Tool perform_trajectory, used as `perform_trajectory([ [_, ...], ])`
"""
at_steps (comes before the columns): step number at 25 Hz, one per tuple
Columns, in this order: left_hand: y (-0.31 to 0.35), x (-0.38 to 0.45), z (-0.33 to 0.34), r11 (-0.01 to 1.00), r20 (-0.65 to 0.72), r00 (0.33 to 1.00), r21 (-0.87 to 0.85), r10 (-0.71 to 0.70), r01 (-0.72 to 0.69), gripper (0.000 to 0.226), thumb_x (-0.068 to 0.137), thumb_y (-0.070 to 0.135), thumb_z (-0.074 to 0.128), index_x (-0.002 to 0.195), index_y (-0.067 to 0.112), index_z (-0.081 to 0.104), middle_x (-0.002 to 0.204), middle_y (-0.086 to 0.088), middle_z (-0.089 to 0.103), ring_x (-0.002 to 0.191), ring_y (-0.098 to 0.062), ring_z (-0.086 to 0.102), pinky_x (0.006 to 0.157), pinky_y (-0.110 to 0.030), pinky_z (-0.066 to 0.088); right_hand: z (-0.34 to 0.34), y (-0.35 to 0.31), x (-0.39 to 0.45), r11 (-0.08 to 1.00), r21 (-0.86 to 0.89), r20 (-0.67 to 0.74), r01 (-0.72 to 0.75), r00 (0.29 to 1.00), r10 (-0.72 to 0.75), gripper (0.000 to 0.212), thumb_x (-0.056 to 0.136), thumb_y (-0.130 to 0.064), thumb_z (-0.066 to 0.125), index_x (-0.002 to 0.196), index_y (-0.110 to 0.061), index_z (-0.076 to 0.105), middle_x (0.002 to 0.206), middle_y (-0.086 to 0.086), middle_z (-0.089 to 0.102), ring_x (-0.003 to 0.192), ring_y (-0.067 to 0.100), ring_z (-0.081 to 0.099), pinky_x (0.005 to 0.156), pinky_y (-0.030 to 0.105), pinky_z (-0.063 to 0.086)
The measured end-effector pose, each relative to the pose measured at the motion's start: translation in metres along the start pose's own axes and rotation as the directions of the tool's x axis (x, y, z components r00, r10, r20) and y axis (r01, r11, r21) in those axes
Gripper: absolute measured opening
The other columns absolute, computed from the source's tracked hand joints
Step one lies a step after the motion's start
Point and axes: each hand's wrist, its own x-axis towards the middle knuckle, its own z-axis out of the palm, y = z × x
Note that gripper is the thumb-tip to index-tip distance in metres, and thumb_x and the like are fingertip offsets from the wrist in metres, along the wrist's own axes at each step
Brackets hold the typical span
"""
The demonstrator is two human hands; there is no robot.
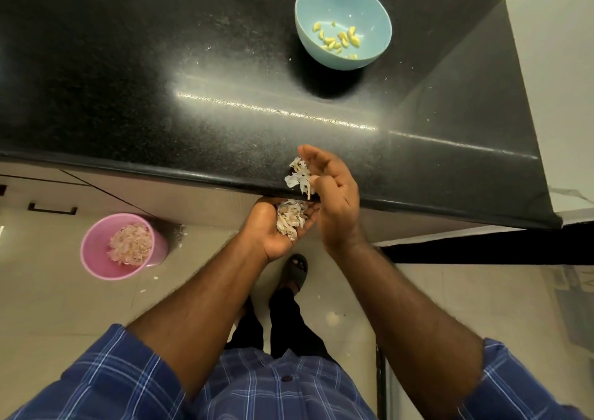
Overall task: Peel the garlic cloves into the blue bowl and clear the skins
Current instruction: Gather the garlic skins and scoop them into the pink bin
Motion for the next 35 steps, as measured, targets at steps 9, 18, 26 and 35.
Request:
perform_trajectory([
  [9,0.002,-0.004,0.000,0.999,-0.018,0.999,0.037,0.028,-0.027,0.042,0.108,0.027,0.038,0.113,0.000,0.069,0.107,-0.023,0.075,0.091,-0.034,0.076,0.097,-0.042,0.052,-0.004,-0.011,0.068,0.962,-0.264,0.159,0.072,0.987,-0.031,0.041,0.087,-0.016,0.046,0.119,-0.004,0.069,0.119,0.008,0.072,0.115,0.019,0.067,0.100,0.045,0.054],
  [18,0.005,0.004,-0.009,1.000,0.060,0.998,-0.006,0.012,-0.012,0.041,0.108,0.028,0.037,0.124,0.005,0.067,0.128,-0.017,0.069,0.113,-0.032,0.070,0.115,-0.045,0.042,-0.010,-0.011,0.024,0.990,-0.121,0.201,0.078,0.978,-0.052,0.036,0.088,-0.008,0.044,0.113,-0.007,0.070,0.115,0.014,0.074,0.115,0.026,0.068,0.104,0.052,0.051],
  [26,0.004,0.001,-0.009,0.999,0.084,0.996,-0.039,0.008,-0.005,0.031,0.102,0.018,0.041,0.116,0.006,0.066,0.116,-0.012,0.071,0.108,-0.024,0.069,0.087,-0.036,0.061,0.000,0.004,0.002,0.977,-0.160,0.274,0.142,0.957,-0.094,0.039,0.083,-0.009,0.046,0.111,-0.006,0.073,0.114,0.012,0.075,0.111,0.026,0.069,0.098,0.052,0.054],
  [35,0.006,0.002,-0.014,1.000,0.121,0.993,-0.018,0.011,-0.009,0.033,0.106,0.023,0.043,0.121,0.006,0.067,0.122,-0.015,0.071,0.109,-0.027,0.072,0.091,-0.040,0.058,-0.005,0.002,0.002,0.981,-0.150,0.138,0.121,0.985,-0.100,0.039,0.085,-0.008,0.046,0.114,-0.004,0.071,0.117,0.012,0.073,0.114,0.024,0.068,0.099,0.046,0.054],
])
